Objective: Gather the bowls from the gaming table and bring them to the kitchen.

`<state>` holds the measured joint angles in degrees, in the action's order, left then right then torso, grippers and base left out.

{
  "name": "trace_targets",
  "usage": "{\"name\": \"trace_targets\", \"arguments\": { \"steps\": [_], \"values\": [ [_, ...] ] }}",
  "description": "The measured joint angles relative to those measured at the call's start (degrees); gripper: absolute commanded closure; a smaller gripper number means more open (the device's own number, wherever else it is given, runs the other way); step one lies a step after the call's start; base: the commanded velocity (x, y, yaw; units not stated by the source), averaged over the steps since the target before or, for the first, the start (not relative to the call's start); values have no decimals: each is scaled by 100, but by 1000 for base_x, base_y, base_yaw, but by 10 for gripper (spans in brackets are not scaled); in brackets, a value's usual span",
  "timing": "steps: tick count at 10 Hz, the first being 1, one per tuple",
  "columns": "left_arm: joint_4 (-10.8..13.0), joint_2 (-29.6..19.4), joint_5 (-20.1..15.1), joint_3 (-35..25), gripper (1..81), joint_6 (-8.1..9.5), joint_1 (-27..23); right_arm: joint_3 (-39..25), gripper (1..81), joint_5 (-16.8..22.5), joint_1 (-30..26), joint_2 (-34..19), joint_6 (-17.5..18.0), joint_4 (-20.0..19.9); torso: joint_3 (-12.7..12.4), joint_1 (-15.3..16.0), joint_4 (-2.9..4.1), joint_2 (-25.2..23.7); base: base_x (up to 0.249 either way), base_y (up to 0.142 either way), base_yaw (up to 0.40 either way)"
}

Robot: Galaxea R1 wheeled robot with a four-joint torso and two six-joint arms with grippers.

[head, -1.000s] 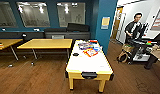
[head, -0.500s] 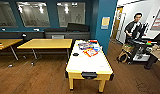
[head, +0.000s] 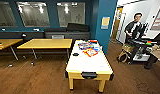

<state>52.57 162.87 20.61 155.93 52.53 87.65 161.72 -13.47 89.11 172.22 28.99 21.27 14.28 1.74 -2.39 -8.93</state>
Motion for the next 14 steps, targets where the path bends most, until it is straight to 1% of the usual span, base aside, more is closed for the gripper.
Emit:
{"name": "trace_targets", "arguments": {
  "steps": [5, 7, 9, 13, 14],
  "values": [
    [18, 23, -11, 0, 811, -2, 46, 0, 811, -4, -26, 11, 0, 0, 0, 2, 0, 0, 0, 0, -355],
    [18, 43, -4, 11, 811, -9, -72, -15, 811, 13, 22, 11, -2, 9, 0, 2, 0, 0, 0, 0, -400],
    [40, 74, -133, 11, 811, -9, -15, -63, 811, 9, 11, 13, -2, 9, 0, 4, 0, 0, 0, 0, -400],
    [55, 100, -183, 13, 811, -28, -2, -149, 811, 9, 11, 13, -2, 9, 0, 4, 0, 0, 0, 0, -400],
    [57, 139, -265, 13, 811, -28, -2, -172, 811, 9, 9, 13, -2, 9, 0, 4, 0, 0, 0, 0, -400]
  ]
}}
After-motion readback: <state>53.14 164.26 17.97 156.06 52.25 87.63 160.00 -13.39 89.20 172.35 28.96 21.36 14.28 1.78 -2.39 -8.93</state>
